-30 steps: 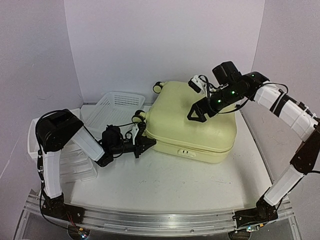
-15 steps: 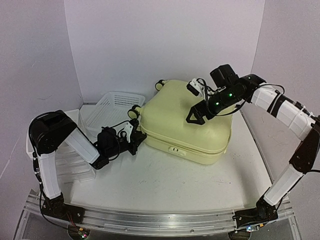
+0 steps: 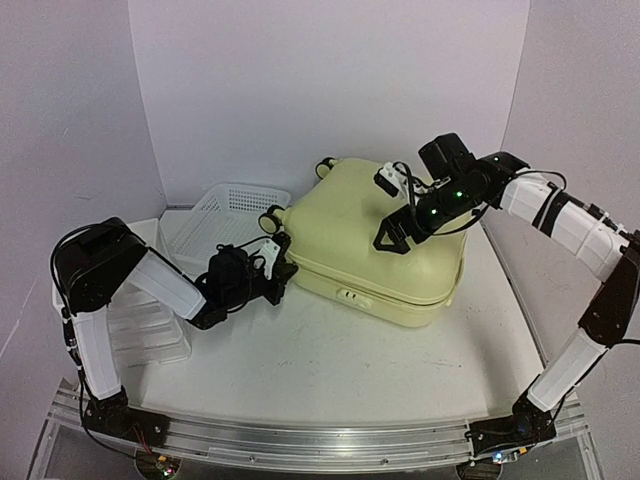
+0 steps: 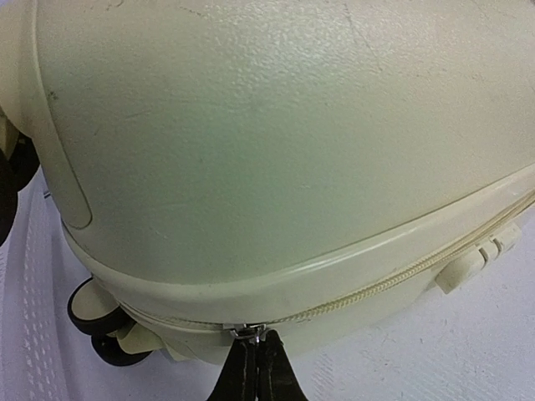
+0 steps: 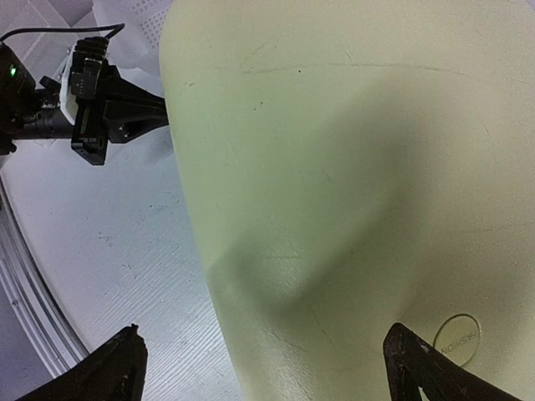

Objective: Open, take out, and arrange the luggage

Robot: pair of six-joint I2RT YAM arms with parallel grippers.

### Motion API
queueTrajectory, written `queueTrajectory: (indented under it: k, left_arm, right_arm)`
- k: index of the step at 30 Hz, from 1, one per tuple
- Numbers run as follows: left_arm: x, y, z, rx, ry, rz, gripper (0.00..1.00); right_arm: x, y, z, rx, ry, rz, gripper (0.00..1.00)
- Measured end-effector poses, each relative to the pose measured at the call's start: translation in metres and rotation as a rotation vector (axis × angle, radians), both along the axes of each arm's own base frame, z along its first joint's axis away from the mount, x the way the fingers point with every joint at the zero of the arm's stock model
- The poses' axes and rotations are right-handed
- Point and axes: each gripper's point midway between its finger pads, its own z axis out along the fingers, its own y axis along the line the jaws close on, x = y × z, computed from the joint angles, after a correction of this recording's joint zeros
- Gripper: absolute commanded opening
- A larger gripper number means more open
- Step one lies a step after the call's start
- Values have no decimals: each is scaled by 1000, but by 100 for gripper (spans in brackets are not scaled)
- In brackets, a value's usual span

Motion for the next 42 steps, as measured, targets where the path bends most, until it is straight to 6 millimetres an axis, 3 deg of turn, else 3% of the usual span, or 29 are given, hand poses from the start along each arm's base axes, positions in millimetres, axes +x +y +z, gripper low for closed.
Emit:
queueTrajectory:
  k: [4, 11, 14, 18, 25, 34, 42]
  left_arm:
    - [-19, -29, 2, 6, 9, -58, 0]
    - [-89, -116, 6, -20, 8, -258, 0]
    - [-115, -136, 5, -24, 11, -314, 0]
    - [-128, -143, 5, -31, 16, -343, 0]
    - [-129, -143, 3, -35, 7, -346, 0]
    - [-130, -142, 3, -38, -8, -329, 0]
    - [-129, -143, 1, -49, -16, -326, 0]
  right_arm:
    - [3, -5, 2, -18, -21, -21, 98]
    - [3, -8, 9, -28, -65, -4, 98]
    - [0, -4, 10, -42, -90, 57, 98]
    - [-7, 15, 17, -70, -158, 209, 97]
    - [-19, 64, 15, -148, -249, 477, 91]
    - [-7, 117, -20, -253, -233, 595, 84]
    - [-6, 133, -43, -365, -222, 668, 79]
